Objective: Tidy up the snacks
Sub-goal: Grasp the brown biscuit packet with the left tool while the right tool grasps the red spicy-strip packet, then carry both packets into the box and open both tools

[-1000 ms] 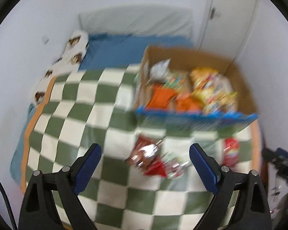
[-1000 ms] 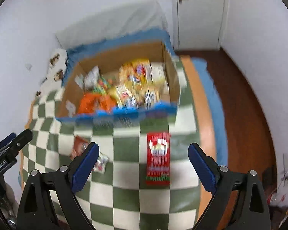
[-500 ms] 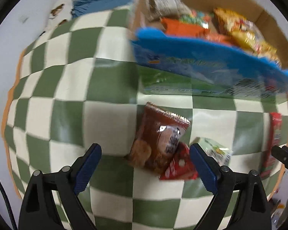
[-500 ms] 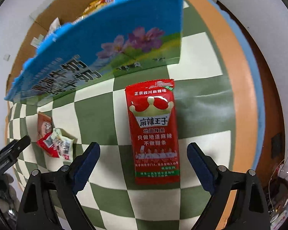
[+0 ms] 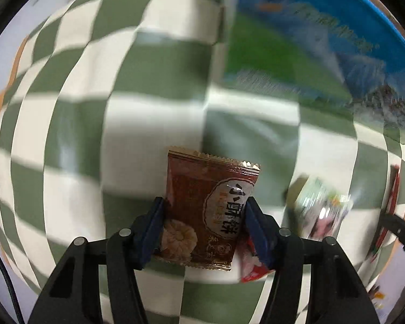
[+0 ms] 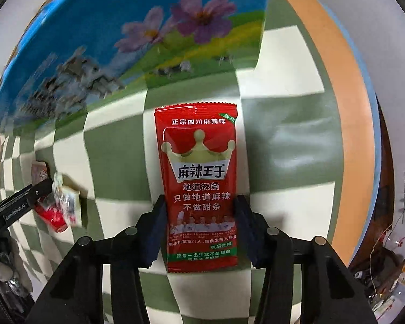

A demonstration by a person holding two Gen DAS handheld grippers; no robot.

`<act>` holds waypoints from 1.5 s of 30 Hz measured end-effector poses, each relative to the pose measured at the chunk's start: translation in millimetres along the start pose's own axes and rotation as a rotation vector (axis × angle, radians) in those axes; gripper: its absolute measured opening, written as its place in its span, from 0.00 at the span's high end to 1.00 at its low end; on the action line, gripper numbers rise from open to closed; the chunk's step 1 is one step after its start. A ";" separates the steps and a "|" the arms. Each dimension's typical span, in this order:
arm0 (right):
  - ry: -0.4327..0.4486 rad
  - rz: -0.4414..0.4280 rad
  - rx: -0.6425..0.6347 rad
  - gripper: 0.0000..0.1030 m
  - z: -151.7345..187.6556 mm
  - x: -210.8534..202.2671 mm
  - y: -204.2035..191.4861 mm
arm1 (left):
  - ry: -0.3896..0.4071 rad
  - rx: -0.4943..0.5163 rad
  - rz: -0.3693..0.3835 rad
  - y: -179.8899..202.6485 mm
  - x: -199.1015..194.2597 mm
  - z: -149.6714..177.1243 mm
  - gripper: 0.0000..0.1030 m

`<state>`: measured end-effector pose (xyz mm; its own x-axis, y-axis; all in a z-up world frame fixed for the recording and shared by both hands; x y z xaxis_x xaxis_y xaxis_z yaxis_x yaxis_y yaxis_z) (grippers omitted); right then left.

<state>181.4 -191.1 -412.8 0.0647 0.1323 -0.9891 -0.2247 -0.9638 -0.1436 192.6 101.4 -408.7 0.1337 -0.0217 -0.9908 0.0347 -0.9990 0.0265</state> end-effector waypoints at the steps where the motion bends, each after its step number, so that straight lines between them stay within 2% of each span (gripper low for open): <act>1: -0.014 -0.009 -0.006 0.50 9.5 1.1 -0.4 | -0.005 -0.026 -0.001 -5.4 -1.5 13.0 0.45; 6: -0.072 -0.033 -0.037 0.50 53.1 5.9 -3.5 | -0.050 -0.072 0.006 -11.0 -1.0 64.7 0.45; 10: -0.096 -0.030 -0.064 0.50 79.3 7.7 -5.5 | -0.093 -0.077 0.012 -7.5 13.8 88.3 0.44; 11: -0.095 -0.022 -0.065 0.50 82.6 9.3 -5.0 | -0.087 -0.081 0.012 -7.6 16.0 88.9 0.44; 13: -0.110 -0.018 -0.059 0.43 82.5 13.4 -5.9 | -0.083 -0.080 0.005 -7.2 19.6 88.8 0.43; 16: -0.110 0.006 -0.065 0.43 82.6 25.9 -7.3 | -0.059 -0.084 0.004 -11.6 17.2 86.0 0.45; 20: -0.069 0.022 -0.072 0.51 84.5 24.9 -8.8 | -0.029 -0.100 0.008 -8.0 1.1 80.2 0.46; 23: -0.065 -0.019 -0.058 0.55 89.5 13.9 -9.0 | 0.002 -0.125 0.018 -14.3 -25.6 87.6 0.46; 27: -0.038 -0.097 -0.053 0.56 84.3 -18.8 -18.4 | 0.084 -0.148 0.055 -15.4 -72.8 73.6 0.46; 29: -0.010 -0.153 -0.060 0.56 76.8 -47.2 -30.0 | 0.142 -0.140 0.092 -6.9 -104.7 55.6 0.46; 31: 0.040 -0.206 -0.077 0.56 55.4 -82.9 -37.7 | 0.194 -0.120 0.138 9.9 -136.4 28.2 0.46; 35: 0.174 -0.263 -0.116 0.56 -6.4 -158.7 -55.4 | 0.267 -0.048 0.211 41.9 -172.9 -53.5 0.46; 37: 0.246 -0.242 -0.134 0.56 -43.9 -184.3 -57.5 | 0.288 0.001 0.224 60.3 -175.7 -94.3 0.46; 39: 0.301 -0.194 -0.142 0.56 -85.5 -195.4 -64.4 | 0.297 0.033 0.216 71.7 -175.9 -120.2 0.46; 42: 0.326 -0.118 -0.145 0.56 -134.8 -190.9 -68.6 | 0.264 0.060 0.209 85.1 -166.6 -172.7 0.46; 45: 0.321 -0.038 -0.145 0.56 -173.9 -179.4 -64.2 | 0.226 0.065 0.209 93.8 -153.3 -205.7 0.46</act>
<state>353.3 -193.2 -220.5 0.3779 0.1117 -0.9191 -0.0769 -0.9855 -0.1514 379.1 18.8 -227.0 0.3483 -0.2255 -0.9099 -0.0795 -0.9742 0.2110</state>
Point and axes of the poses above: each gripper's, at about its wrist camera, not at the fingertips, and x roughly the way its jaws point, y to its right, z to its underside, the point moved 10 cm from there along x, roughly the way its jaws point, and after that the axes turned 9 degrees about x, right-handed, at the moved point
